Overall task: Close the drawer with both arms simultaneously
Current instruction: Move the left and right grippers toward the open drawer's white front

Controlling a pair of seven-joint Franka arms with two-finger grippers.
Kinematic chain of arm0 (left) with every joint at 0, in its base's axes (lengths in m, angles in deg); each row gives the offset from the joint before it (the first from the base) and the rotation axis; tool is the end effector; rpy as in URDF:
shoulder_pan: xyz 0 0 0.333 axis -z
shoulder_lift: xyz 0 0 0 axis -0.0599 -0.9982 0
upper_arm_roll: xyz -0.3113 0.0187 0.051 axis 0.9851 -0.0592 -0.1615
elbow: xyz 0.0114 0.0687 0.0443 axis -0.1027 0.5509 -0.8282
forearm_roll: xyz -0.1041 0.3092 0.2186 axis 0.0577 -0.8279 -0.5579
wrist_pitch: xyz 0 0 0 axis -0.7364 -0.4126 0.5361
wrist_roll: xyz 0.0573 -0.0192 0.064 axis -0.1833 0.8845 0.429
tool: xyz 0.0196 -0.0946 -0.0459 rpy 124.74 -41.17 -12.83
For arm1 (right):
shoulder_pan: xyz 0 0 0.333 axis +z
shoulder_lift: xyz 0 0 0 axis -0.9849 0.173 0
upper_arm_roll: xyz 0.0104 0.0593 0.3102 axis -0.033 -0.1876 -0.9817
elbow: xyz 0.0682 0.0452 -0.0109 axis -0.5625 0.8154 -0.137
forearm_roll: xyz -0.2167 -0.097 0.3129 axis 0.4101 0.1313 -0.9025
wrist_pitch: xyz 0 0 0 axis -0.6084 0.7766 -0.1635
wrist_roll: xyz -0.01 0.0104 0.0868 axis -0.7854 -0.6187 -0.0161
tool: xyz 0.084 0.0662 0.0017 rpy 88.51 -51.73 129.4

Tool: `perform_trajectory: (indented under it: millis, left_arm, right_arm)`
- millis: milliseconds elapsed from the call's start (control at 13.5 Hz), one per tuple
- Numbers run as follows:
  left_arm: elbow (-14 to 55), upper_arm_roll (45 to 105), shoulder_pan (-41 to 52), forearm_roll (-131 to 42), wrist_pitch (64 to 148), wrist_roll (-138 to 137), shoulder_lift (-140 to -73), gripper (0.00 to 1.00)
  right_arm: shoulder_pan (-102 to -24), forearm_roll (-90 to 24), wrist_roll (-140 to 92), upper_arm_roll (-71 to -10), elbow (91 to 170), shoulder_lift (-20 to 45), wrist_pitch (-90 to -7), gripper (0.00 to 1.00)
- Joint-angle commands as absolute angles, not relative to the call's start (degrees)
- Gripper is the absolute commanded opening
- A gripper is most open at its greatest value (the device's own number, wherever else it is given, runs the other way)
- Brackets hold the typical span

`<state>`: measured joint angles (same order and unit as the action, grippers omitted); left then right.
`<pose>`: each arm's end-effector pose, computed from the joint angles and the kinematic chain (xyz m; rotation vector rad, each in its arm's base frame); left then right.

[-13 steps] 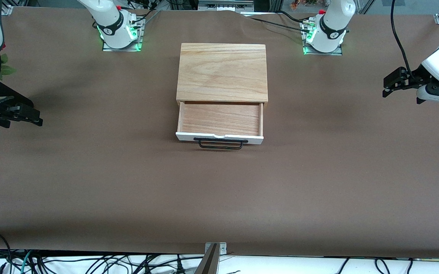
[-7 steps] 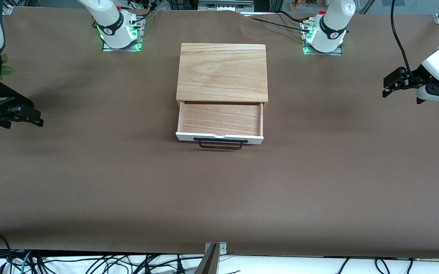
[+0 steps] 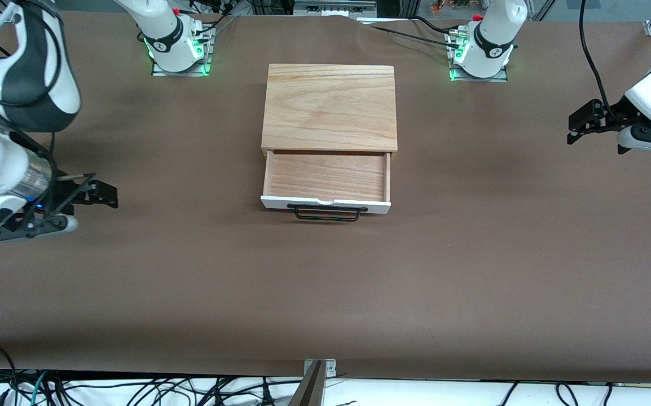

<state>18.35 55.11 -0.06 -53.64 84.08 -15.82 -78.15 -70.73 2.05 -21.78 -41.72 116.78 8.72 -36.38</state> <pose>0.5462 -0.0129 0.5982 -3.1261 0.2860 -0.0110 0.6594 0.0674 0.4788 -3.1202 -0.3266 0.0247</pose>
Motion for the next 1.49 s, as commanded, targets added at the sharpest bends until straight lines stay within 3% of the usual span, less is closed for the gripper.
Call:
perform_trajectory:
  millis: [0,371,743,1040,1411]
  left_arm:
    - [16.8,55.1,0.6,-55.1,83.2,-16.8,-80.6,1.0]
    - [15.3,58.4,1.7,-51.5,83.7,-15.8,-86.5,1.0]
    - [0.7,59.0,5.5,-45.6,84.6,-13.2,-102.6,1.0]
    - [-2.5,59.1,10.8,-42.1,96.1,-1.7,-110.7,1.0]
    - [-2.5,59.1,13.3,-32.5,108.3,2.7,-115.9,1.0]
  right_arm:
    - [-68.9,-0.3,-22.4,-42.0,116.9,10.4,-39.0,1.0]
    - [-65.6,-7.3,-22.3,-42.0,116.8,14.7,-42.9,1.0]
    - [-59.0,-7.4,-22.5,-42.0,116.8,20.1,-53.4,1.0]
    - [-56.4,-11.2,-22.0,-42.0,116.8,23.6,-60.4,1.0]
    - [-56.1,-18.3,-21.5,-44.6,116.8,25.4,-60.6,1.0]
